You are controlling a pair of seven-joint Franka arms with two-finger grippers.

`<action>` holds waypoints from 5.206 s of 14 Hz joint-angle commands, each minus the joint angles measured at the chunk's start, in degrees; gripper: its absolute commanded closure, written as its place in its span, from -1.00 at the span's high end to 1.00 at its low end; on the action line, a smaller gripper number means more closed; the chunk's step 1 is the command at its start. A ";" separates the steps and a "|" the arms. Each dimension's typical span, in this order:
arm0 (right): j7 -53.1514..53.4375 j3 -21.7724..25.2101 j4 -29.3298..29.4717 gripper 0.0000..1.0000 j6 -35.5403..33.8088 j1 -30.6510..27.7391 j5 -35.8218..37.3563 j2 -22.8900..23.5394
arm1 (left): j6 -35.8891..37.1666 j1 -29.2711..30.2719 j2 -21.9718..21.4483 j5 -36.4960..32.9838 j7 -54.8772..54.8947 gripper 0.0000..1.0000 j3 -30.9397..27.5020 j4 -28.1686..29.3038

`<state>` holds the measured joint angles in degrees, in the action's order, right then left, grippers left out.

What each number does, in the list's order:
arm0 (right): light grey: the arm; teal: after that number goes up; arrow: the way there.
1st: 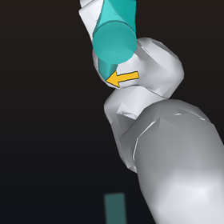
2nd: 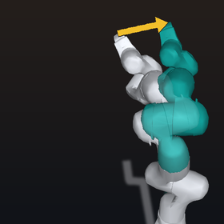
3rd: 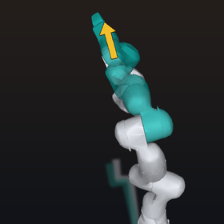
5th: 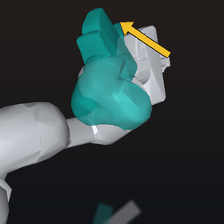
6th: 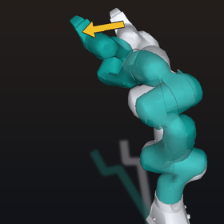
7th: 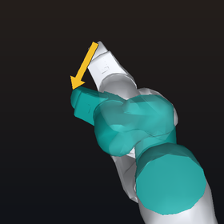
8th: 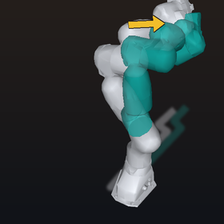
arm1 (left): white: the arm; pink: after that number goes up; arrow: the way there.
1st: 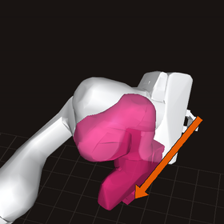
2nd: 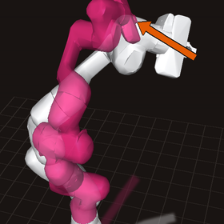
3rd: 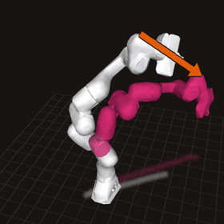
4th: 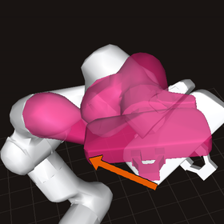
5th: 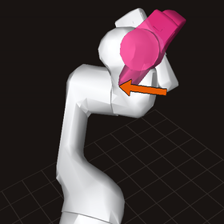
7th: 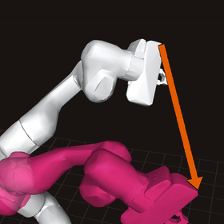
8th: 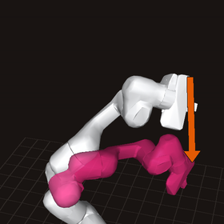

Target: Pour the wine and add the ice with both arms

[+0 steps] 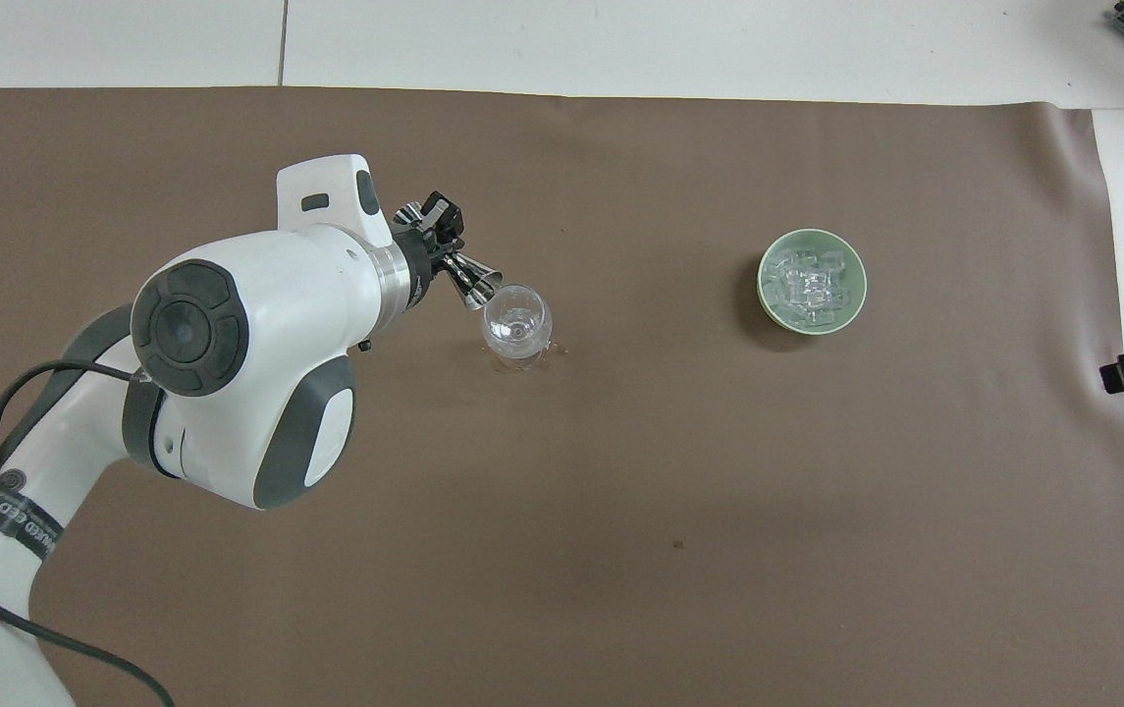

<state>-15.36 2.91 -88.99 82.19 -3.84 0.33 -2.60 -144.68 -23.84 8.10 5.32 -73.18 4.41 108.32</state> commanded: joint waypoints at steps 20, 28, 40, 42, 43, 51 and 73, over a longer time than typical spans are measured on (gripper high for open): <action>-0.02 -0.09 -0.22 1.00 -0.37 -0.12 -0.33 -0.65 | 31.73 21.19 -5.02 31.83 2.69 -1.00 -1.07 -0.04; 0.33 1.22 -0.66 1.00 0.41 -3.01 -2.60 -1.70 | 38.51 33.59 -1.86 41.51 4.27 -1.00 -1.07 1.72; 21.43 -0.01 -24.18 1.00 30.96 4.89 -3.94 0.57 | 33.77 40.89 1.57 56.73 14.64 -1.00 -1.07 7.69; 23.87 0.08 -26.06 1.00 36.44 8.65 -3.76 2.94 | 32.28 40.98 1.49 59.18 14.73 -1.00 -1.07 9.36; 26.76 0.08 -26.06 1.00 37.24 9.71 -3.59 4.00 | 31.83 40.90 1.48 59.45 14.73 -1.00 -1.07 9.72; 27.67 0.08 -24.92 1.00 46.74 11.92 3.53 13.58 | 32.18 45.11 5.61 70.17 23.96 -1.00 -1.07 14.64; 32.33 0.08 -16.92 0.20 50.70 13.68 4.33 23.08 | 28.23 44.41 7.99 82.56 32.13 -1.00 -1.07 19.91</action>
<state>15.22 2.88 -106.76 132.58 9.68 3.53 19.76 -115.18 21.18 17.13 85.54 -43.06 3.44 126.24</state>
